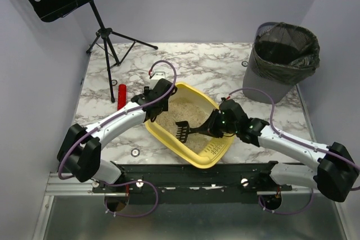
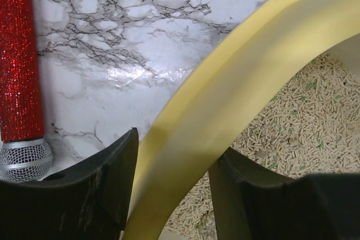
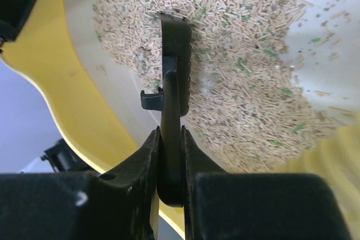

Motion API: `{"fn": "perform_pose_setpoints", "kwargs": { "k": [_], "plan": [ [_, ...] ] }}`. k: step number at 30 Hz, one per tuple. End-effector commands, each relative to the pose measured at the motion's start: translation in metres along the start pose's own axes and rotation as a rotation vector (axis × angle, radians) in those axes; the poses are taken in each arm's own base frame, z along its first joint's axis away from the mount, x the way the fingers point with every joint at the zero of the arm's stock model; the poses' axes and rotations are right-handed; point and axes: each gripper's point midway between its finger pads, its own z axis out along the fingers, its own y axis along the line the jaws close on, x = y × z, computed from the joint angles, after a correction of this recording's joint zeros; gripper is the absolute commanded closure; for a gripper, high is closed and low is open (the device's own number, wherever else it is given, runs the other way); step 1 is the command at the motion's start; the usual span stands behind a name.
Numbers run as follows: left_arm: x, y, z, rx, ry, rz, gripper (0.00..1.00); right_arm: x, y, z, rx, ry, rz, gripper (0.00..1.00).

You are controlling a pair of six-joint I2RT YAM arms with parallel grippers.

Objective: Clean the litter box

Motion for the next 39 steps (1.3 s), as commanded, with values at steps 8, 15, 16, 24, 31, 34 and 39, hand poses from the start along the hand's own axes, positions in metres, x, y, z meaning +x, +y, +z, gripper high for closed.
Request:
{"fn": "perform_pose_setpoints", "kwargs": {
  "k": [8, 15, 16, 24, 31, 34, 39],
  "plan": [
    [0.042, 0.000, -0.013, 0.042, 0.072, -0.189, 0.78, -0.025, 0.016, 0.053, -0.046, -0.265, 0.305, 0.99],
    [0.044, -0.004, -0.015, 0.082, 0.066, -0.194, 0.78, -0.032, 0.019, 0.070, -0.173, -0.331, 0.445, 0.99],
    [0.044, -0.005, -0.015, 0.090, 0.063, -0.198, 0.78, -0.033, 0.019, 0.071, -0.185, -0.340, 0.464, 0.99],
    [0.043, 0.004, -0.016, 0.051, 0.046, -0.192, 0.80, -0.037, 0.034, 0.066, -0.372, -0.373, 0.461, 0.99],
    [0.034, 0.019, -0.019, 0.000, 0.010, -0.190, 0.80, -0.045, 0.030, 0.045, -0.365, -0.436, 0.426, 1.00],
    [0.031, 0.024, -0.021, -0.009, -0.001, -0.201, 0.80, -0.049, 0.026, 0.033, -0.367, -0.469, 0.427, 0.99],
    [0.026, 0.028, -0.024, -0.009, -0.023, -0.214, 0.80, -0.055, 0.025, 0.014, -0.375, -0.511, 0.426, 1.00]
  ]
}}
